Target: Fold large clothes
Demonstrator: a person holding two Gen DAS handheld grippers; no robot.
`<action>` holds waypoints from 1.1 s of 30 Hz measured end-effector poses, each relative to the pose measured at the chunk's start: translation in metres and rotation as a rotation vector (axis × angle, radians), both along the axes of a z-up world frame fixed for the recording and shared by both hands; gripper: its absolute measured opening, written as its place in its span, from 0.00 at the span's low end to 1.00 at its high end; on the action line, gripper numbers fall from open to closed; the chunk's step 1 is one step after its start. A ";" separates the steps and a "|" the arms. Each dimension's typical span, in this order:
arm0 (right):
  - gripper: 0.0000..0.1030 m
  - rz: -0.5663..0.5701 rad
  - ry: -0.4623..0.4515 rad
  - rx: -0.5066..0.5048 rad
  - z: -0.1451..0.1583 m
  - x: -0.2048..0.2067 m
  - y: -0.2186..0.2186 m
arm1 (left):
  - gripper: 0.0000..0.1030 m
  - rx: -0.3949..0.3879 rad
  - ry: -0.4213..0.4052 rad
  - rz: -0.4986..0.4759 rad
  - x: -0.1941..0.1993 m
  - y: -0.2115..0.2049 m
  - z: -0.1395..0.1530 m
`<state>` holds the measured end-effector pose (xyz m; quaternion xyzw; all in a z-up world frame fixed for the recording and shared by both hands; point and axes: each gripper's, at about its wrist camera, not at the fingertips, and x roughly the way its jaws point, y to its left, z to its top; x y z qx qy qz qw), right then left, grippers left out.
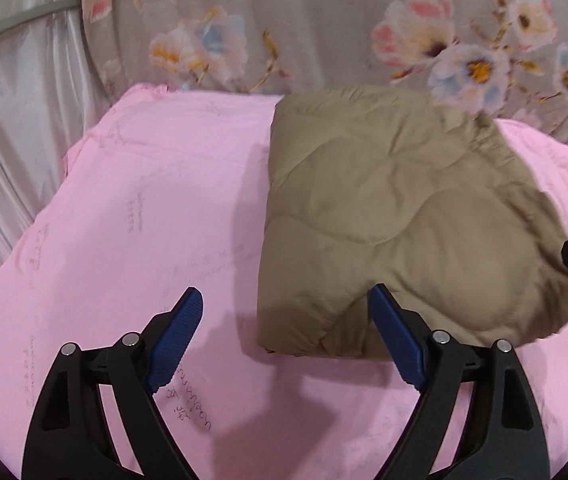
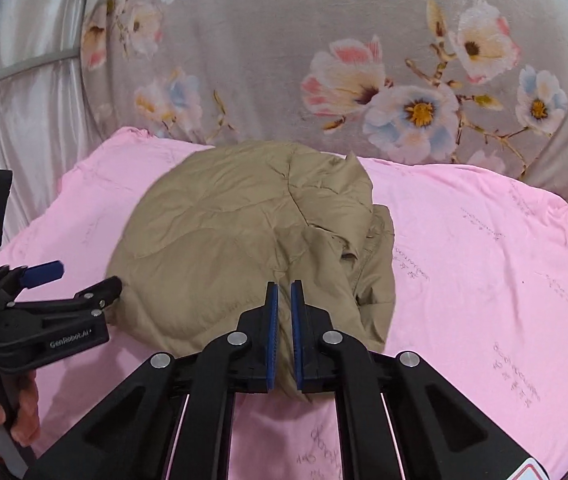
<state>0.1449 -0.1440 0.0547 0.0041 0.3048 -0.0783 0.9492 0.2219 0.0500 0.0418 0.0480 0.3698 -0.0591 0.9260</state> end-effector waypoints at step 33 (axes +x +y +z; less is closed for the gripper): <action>0.01 -0.126 0.078 0.161 -0.070 0.065 -0.053 | 0.87 -0.121 -0.028 -0.008 0.046 -0.011 -0.050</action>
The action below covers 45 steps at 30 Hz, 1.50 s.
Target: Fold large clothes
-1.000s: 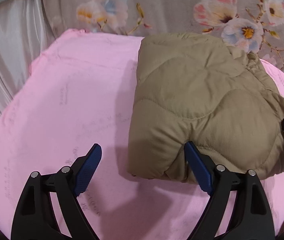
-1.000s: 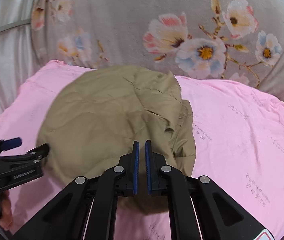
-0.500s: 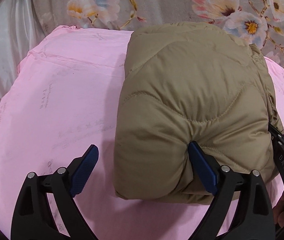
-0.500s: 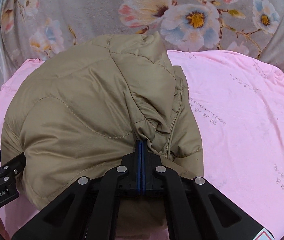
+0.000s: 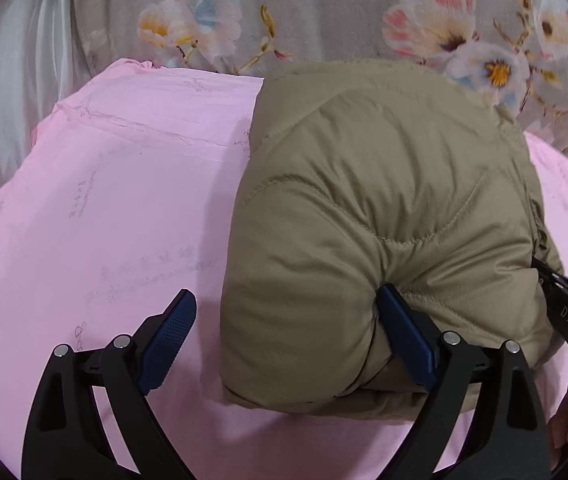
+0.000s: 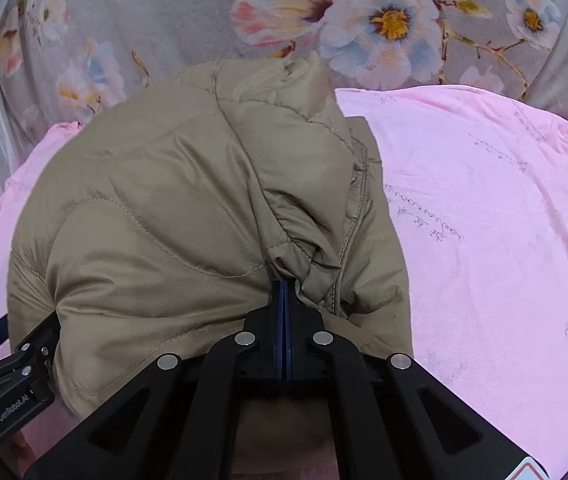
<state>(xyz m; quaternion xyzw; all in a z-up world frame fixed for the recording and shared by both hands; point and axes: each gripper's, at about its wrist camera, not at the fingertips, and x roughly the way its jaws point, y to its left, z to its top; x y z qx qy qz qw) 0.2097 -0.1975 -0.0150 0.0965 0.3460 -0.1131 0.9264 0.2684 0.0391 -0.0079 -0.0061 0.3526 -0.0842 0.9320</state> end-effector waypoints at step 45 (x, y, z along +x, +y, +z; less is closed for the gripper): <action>0.84 0.009 0.001 -0.216 0.000 -0.206 0.075 | 0.94 0.085 -0.011 0.056 -0.192 0.005 -0.010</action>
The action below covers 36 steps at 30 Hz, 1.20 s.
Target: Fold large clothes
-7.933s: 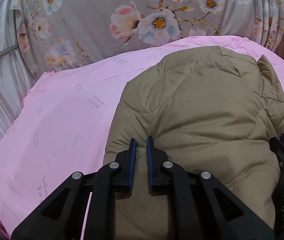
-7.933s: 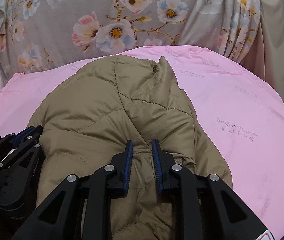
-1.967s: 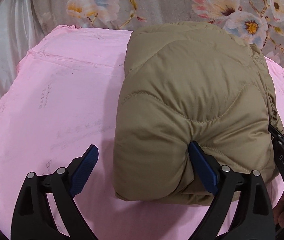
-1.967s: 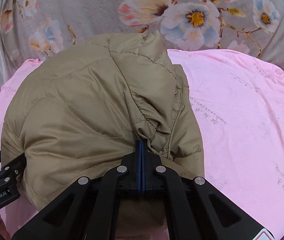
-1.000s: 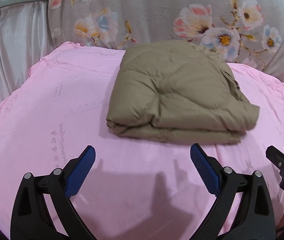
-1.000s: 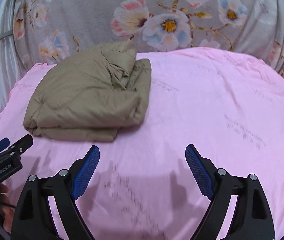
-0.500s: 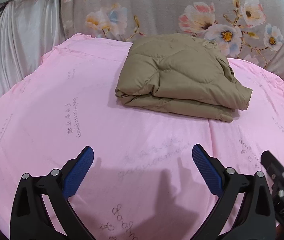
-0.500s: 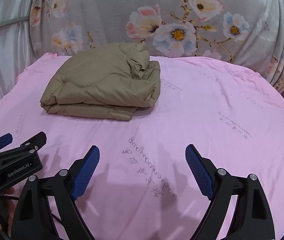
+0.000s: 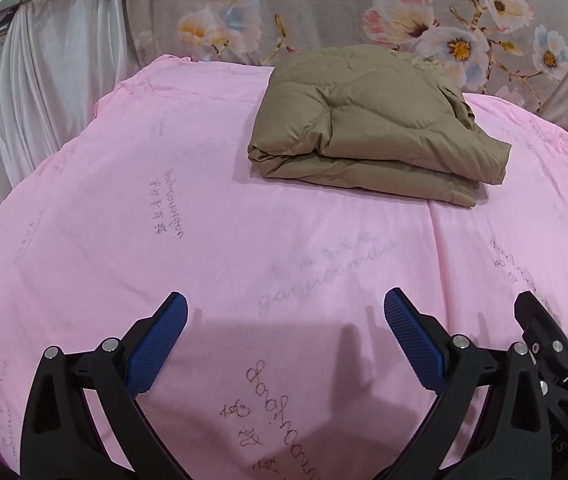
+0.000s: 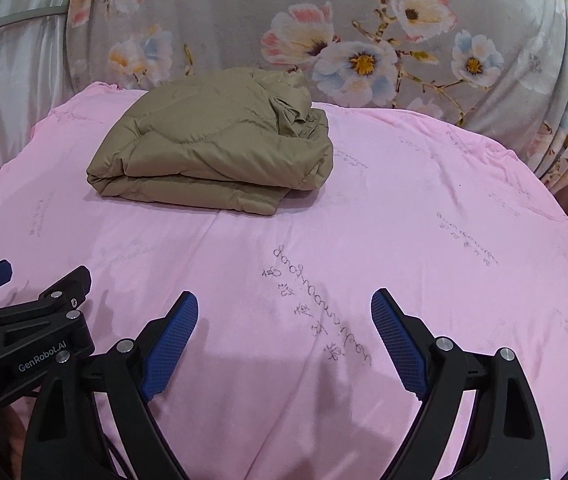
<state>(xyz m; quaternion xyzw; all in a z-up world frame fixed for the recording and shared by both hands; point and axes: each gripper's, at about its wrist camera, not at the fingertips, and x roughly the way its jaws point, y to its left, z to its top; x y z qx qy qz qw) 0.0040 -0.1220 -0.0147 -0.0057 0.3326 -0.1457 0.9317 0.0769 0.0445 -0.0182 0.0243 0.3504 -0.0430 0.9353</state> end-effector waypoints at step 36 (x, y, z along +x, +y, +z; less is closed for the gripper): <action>0.84 -0.015 0.037 0.051 -0.008 0.002 -0.002 | 0.93 0.052 -0.014 0.018 -0.005 -0.005 -0.001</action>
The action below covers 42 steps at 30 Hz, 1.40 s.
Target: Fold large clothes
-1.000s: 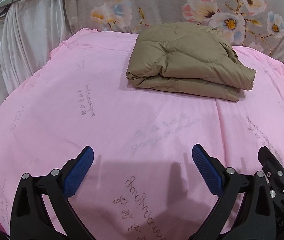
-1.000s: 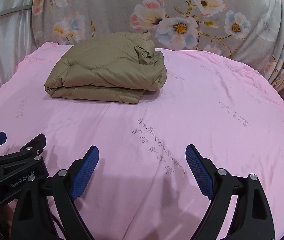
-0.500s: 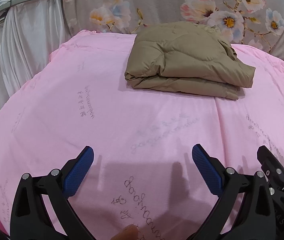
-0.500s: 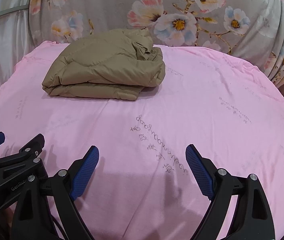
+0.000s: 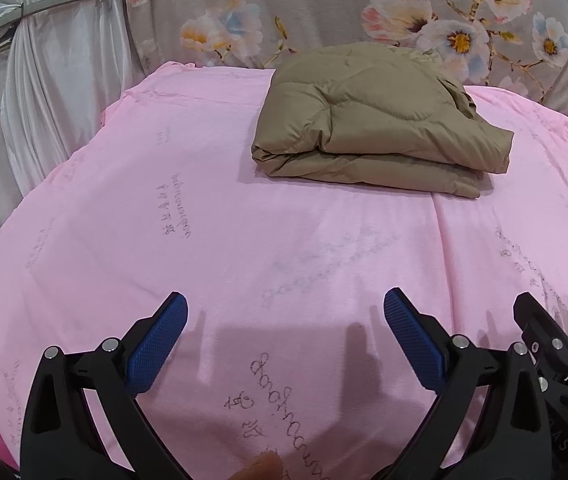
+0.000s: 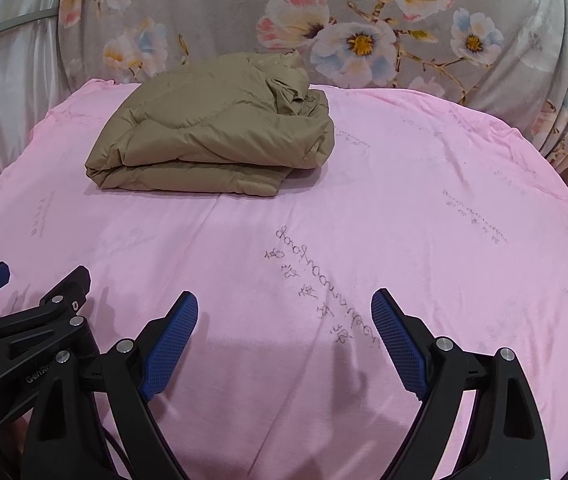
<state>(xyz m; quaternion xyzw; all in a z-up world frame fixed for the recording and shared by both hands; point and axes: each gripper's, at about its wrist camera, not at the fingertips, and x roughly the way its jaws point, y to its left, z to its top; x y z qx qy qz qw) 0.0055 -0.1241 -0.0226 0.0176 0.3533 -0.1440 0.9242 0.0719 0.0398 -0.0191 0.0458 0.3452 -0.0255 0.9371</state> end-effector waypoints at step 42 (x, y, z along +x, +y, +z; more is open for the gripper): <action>0.84 -0.002 0.002 0.002 -0.001 0.001 0.000 | 0.92 0.007 -0.005 0.002 0.001 0.000 0.001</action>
